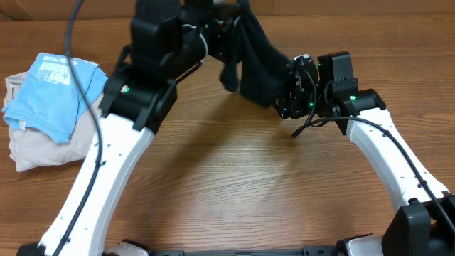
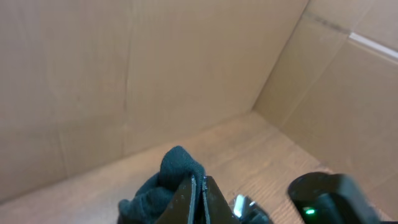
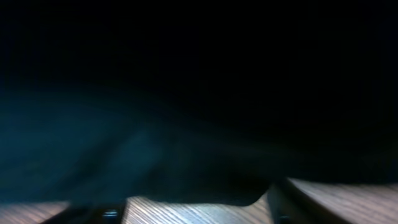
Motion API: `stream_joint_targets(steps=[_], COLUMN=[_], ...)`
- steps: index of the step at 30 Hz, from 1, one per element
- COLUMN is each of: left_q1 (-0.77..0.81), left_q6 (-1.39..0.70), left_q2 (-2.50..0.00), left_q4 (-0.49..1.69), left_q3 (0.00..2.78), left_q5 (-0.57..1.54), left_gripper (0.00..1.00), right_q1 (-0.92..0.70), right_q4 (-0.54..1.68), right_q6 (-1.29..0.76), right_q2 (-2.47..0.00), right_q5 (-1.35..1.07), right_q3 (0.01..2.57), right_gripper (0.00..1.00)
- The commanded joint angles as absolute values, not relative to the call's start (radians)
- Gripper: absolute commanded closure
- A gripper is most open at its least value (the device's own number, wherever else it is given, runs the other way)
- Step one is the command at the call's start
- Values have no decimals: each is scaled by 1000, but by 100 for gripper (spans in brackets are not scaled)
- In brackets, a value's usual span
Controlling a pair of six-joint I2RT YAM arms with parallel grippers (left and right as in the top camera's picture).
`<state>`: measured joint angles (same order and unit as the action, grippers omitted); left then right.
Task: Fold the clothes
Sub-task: 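Lift the shirt with the left gripper and shake it out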
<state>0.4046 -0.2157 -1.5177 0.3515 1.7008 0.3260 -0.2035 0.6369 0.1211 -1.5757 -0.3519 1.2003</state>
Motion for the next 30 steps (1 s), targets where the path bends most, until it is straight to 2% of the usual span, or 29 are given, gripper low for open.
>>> stream_joint_targets(steps=[1,2,3,4,9,10,12,14,16,23,30], left_q1=[406,406,406,406,406,406,406,406,406,406,406], left_q6=[-179,-179,-179,-179,-171,-158,-141,-141,-141,-134,-134], left_q2=[-1439,-1433,-1429,-1428,-1431,-1432,-1432,-1432,-1432,-1432,-1432], left_q4=[343,344,347,350,386,392,400,400,399,395,396], left_q3=[1733,1733,1733,1733,1733,1733,1733,1733,1733,1733,1733], left_q5=[286,286,284,284,257,249,233,229,229,229,229], left_gripper=[96,96,96,96,96,96,96,96,96,96,96], right_q1=[-207,-207,-207,-207,-207,-207,-207,-208,-208,-208,-208], right_q4=[629,629,629,629,629,630,632,634,634,636,607], right_q6=[131,131,130,124,112,112,95,94,97,163,165], right_q2=[-1575,-1575,-1575,-1575,-1575,-1575,-1575,-1575,-1575,-1575,-1575], right_q5=[-360,-360,-360,-360,-360,-361,-363,-396,-456,-650,-657], right_q3=[1199,1199,1199,1199,1199,1199,1199,1199,1199,1199,1199], right_gripper=[58,77,89,96,96,94,64,54,51,51,50])
